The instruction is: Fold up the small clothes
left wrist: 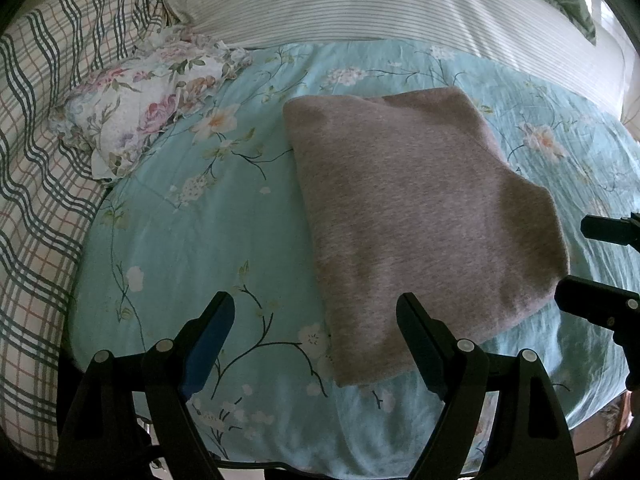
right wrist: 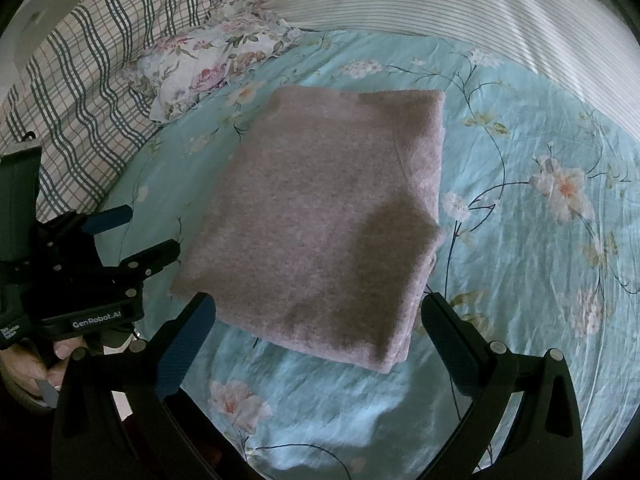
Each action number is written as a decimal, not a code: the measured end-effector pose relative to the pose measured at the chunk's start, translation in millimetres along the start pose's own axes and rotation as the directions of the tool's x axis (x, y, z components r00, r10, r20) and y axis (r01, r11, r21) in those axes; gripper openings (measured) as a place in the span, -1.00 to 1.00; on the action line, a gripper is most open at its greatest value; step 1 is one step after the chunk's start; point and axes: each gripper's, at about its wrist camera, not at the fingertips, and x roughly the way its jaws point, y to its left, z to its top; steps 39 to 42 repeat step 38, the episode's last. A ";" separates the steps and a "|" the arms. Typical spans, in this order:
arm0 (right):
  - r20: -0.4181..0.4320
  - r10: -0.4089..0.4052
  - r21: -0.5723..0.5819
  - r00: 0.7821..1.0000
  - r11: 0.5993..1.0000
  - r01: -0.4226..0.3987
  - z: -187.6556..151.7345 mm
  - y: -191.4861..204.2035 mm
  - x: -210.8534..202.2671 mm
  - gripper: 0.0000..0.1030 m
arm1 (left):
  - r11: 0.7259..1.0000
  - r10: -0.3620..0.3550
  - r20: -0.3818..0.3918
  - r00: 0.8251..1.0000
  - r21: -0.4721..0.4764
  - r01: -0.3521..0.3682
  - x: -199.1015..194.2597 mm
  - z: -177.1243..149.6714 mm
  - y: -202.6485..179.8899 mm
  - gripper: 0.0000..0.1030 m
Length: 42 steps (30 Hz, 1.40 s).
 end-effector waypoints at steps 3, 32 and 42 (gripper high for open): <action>0.000 -0.001 0.000 1.000 1.000 0.001 -0.3 -0.1 -0.5 0.99 | 1.000 -0.002 0.000 1.000 0.002 0.002 1.4 0.3 0.4 0.62; -0.026 -0.001 0.051 1.000 0.999 0.002 14.9 -44.8 28.8 0.99 | 1.000 0.001 -0.001 1.000 -0.015 -0.001 25.3 19.2 8.0 0.62; -0.015 0.005 0.066 1.000 0.998 -0.004 19.1 -48.0 34.2 0.99 | 0.999 -0.004 0.004 1.000 -0.054 0.004 29.1 20.3 18.0 0.62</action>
